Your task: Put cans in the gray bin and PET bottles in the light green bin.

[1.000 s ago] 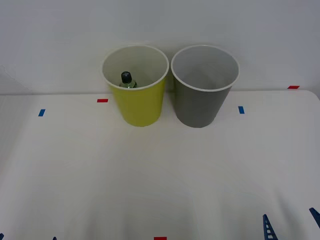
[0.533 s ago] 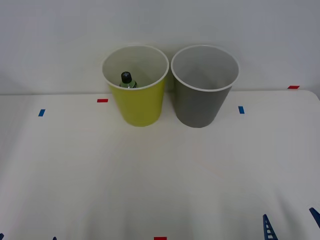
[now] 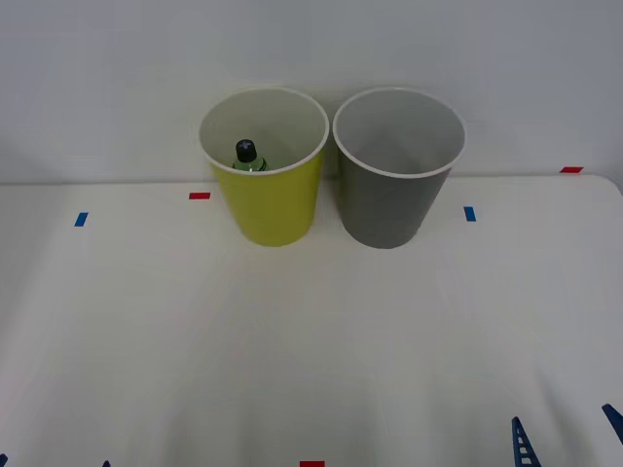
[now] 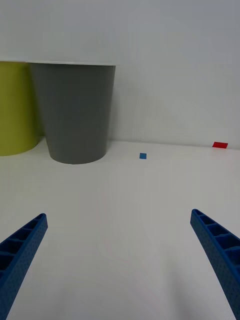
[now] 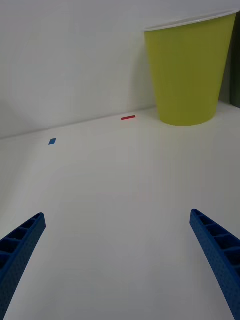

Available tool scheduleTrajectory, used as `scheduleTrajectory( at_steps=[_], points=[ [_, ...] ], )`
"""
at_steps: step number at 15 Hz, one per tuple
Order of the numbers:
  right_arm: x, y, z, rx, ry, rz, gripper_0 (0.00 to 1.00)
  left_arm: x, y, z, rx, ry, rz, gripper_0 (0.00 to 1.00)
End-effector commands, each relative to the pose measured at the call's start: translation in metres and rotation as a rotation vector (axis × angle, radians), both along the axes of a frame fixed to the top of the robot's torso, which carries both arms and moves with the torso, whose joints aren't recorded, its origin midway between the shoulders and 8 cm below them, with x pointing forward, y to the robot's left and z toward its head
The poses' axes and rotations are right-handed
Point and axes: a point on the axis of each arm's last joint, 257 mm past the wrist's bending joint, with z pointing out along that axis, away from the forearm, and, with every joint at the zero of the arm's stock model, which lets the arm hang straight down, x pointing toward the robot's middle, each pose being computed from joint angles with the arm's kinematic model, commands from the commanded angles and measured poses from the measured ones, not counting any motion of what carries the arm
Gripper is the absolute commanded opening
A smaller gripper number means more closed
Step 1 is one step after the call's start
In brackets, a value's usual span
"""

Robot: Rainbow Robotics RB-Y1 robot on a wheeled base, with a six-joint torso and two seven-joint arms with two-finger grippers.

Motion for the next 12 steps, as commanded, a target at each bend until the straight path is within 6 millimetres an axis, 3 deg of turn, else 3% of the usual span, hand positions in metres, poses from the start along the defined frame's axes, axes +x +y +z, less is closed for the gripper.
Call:
scheduleTrajectory(
  at_steps=[1,12],
  points=[
    [0.0000,0.0000,0.0000,0.000,0.000,0.000,1.00,0.0000,0.0000,-0.0001,0.000,0.000,0.000,1.00],
    [0.0000,0.0000,0.0000,0.000,0.000,0.000,1.00,0.0000,0.0000,-0.0001,0.000,0.000,0.000,1.00]
  ],
)
